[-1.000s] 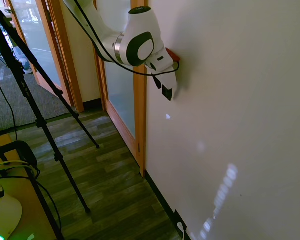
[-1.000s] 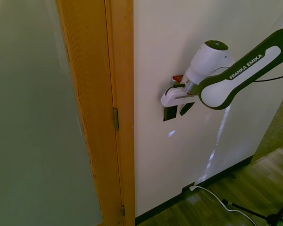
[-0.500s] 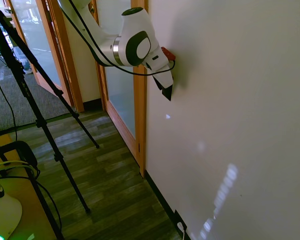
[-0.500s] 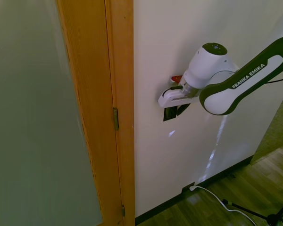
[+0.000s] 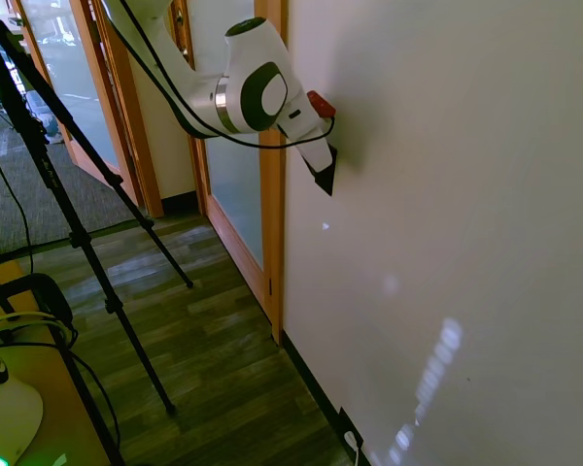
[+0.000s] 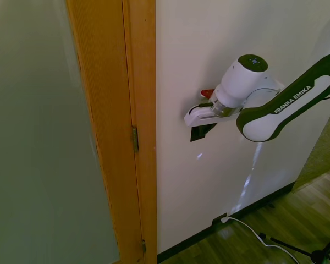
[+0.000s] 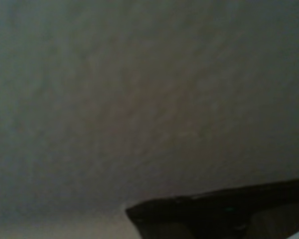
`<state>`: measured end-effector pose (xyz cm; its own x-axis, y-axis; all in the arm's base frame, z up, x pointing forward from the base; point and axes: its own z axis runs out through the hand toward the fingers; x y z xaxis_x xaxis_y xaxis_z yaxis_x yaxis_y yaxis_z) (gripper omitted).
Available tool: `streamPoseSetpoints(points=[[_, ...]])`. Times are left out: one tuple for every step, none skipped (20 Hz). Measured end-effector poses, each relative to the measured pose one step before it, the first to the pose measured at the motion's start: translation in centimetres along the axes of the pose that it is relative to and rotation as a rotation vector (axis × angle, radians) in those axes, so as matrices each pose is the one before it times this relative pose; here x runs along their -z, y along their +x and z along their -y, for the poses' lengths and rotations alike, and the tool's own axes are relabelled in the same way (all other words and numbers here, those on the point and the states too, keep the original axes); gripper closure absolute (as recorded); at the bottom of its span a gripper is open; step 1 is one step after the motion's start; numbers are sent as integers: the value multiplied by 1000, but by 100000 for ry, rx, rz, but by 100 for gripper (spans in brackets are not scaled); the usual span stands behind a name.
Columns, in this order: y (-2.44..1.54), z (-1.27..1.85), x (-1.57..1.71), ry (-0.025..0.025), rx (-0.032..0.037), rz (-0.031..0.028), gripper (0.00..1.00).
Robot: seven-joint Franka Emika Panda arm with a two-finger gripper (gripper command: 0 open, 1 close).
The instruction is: Turn on the light
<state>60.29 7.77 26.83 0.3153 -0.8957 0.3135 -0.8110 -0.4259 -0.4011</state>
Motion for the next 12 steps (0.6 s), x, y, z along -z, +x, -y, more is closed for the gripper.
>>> streamPoseSetpoints(points=[[-107, -20, 112, 627, -204, -586, 100], [-91, -28, 133, 582, 113, -719, 100], [-106, -12, 152, 519, -65, -762, 100], [-89, 50, 171, 206, -352, -907, 100], [-93, 3, 289, 555, -615, -1232, 100], [-27, 9, 423, 1245, -582, -1402, 100], [-43, 36, 464, 1322, -690, -1345, 100], [-137, -24, 360, 706, -411, -921, 100], [-101, -41, 124, 289, 117, -637, 100], [-48, -6, -35, 131, 247, -172, 0], [-25, -5, -14, 146, 51, 83, 0], [-30, -22, -34, 228, 189, 240, 0]])
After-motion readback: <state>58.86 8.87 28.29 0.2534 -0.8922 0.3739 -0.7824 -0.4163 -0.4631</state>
